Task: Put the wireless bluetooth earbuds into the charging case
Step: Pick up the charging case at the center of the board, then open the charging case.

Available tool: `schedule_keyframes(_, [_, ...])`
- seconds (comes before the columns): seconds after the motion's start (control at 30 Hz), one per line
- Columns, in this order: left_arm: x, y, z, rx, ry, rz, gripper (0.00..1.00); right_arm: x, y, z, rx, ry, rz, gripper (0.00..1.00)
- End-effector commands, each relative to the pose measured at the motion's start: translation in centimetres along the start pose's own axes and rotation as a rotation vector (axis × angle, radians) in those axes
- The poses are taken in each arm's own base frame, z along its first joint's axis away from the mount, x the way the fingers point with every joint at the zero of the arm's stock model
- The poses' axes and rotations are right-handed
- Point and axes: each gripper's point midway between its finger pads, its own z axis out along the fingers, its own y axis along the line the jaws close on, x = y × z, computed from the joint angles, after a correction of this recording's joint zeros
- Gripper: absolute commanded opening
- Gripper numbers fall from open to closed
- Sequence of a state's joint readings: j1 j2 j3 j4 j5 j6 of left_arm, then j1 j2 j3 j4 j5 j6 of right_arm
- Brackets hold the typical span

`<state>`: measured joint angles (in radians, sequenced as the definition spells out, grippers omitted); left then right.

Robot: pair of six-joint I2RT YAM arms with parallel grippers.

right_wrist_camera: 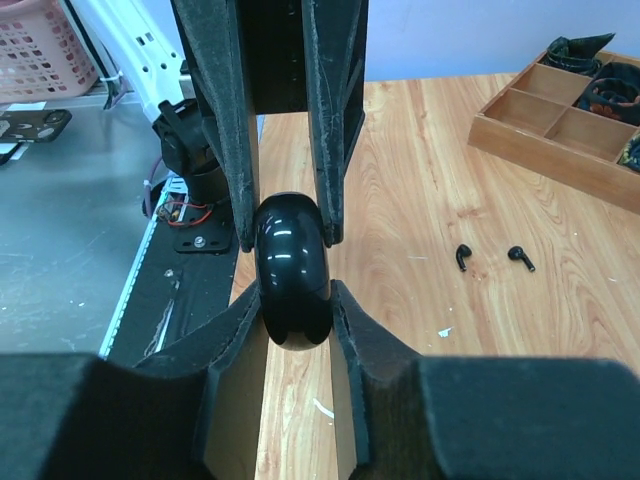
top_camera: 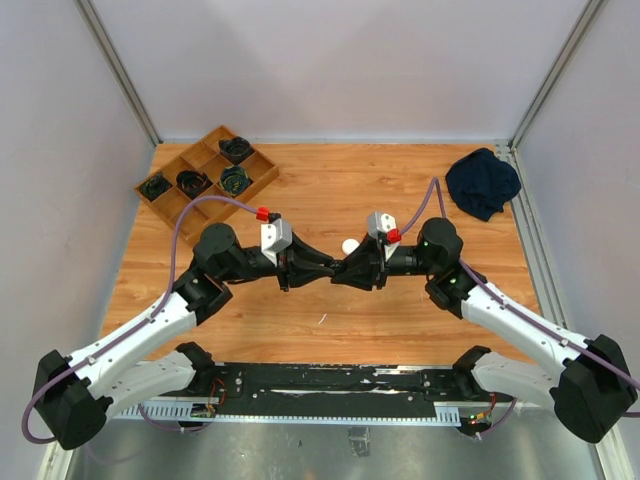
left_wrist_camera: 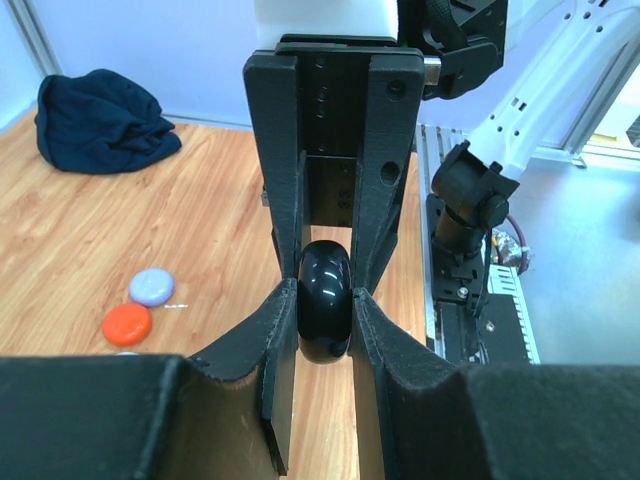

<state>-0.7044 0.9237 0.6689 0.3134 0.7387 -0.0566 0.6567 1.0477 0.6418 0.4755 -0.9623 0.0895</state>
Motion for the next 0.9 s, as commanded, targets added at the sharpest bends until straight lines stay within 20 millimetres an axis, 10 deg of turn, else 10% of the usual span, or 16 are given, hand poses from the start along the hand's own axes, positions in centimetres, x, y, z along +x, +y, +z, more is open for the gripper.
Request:
schedule_keyframes(0.0, [-1.5,-0.8,-0.2,0.024,-0.062,0.034,0.23,-0.9,0.0,-0.2,-0.028,-0.036,-0.001,0.21])
schedule_keyframes(0.33, [-0.1,1.0,-0.5,-0.088,-0.032,0.003,0.7,-1.2,-0.2,0.1,-0.033,-0.032,0.019,0.15])
schedule_keyframes(0.87, [-0.2,4.8,-1.2,-0.322,-0.026,-0.065,0.75,-0.4,-0.5,0.1,-0.019,-0.009,0.033,0.15])
